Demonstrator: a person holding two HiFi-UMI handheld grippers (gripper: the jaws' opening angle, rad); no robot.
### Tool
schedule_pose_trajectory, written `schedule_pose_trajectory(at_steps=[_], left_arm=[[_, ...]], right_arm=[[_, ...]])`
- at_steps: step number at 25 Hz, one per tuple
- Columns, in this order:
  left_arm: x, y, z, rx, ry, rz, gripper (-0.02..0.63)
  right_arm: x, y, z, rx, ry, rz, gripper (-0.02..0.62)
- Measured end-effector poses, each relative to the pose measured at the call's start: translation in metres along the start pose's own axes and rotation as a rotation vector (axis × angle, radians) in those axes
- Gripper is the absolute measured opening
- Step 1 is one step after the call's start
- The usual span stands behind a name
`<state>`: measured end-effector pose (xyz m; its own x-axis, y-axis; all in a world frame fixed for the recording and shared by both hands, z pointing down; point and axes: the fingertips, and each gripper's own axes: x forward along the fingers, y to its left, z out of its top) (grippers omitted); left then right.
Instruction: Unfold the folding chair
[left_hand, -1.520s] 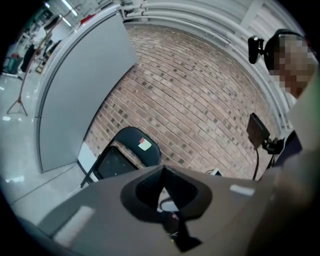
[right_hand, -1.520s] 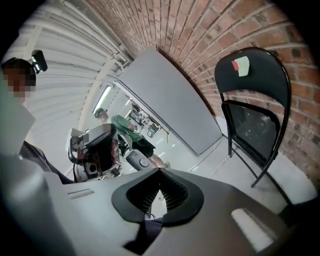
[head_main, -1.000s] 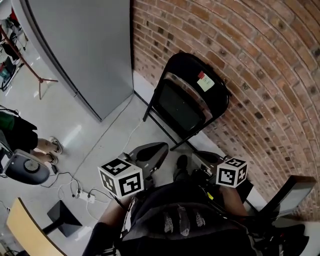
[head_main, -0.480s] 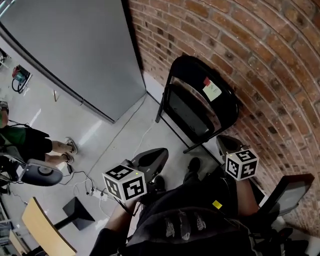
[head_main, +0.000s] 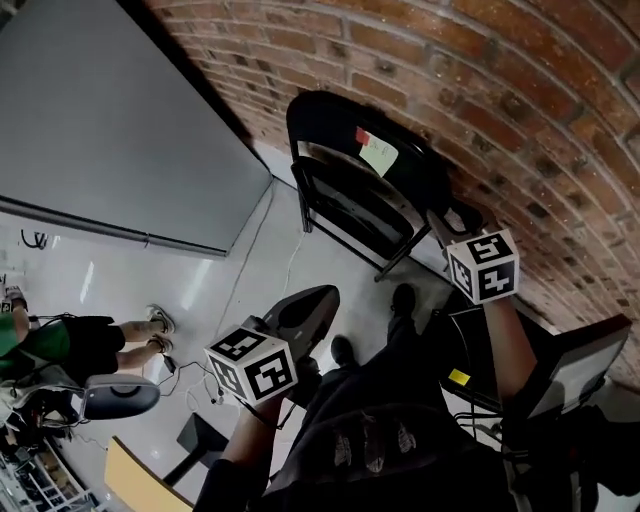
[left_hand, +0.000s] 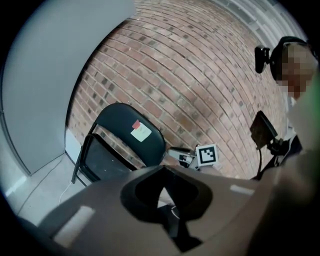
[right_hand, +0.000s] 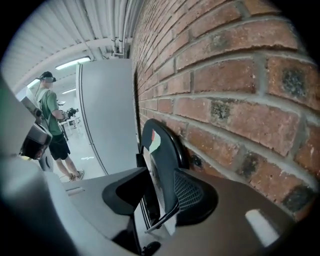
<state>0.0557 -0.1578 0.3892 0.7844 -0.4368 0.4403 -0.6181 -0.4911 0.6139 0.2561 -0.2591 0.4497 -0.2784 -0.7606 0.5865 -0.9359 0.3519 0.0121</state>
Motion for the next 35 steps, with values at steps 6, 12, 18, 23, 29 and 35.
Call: schedule_pose_trajectory(at_steps=[6, 12, 18, 23, 29, 35], left_arm=[[0.008, -0.009, -0.004, 0.029, 0.035, -0.011, 0.003], [0.001, -0.002, -0.009, 0.018, 0.038, 0.009, 0.003], [-0.001, 0.009, -0.012, -0.001, 0.039, 0.026, 0.003], [0.014, 0.013, -0.018, 0.001, 0.067, 0.026, 0.002], [0.064, 0.026, -0.025, 0.015, 0.131, 0.047, 0.003], [0.129, 0.053, -0.03, 0.032, 0.198, 0.102, 0.027]], right_arm=[[0.02, -0.035, 0.002, 0.006, 0.006, -0.097, 0.213], [0.046, -0.042, -0.011, -0.044, 0.065, -0.125, 0.212], [0.055, -0.043, -0.015, -0.069, 0.044, -0.174, 0.184], [0.055, -0.043, -0.015, -0.084, 0.004, -0.167, 0.178], [0.055, -0.045, -0.012, -0.099, -0.048, -0.176, 0.178], [0.054, -0.042, -0.013, -0.082, -0.071, -0.157, 0.177]])
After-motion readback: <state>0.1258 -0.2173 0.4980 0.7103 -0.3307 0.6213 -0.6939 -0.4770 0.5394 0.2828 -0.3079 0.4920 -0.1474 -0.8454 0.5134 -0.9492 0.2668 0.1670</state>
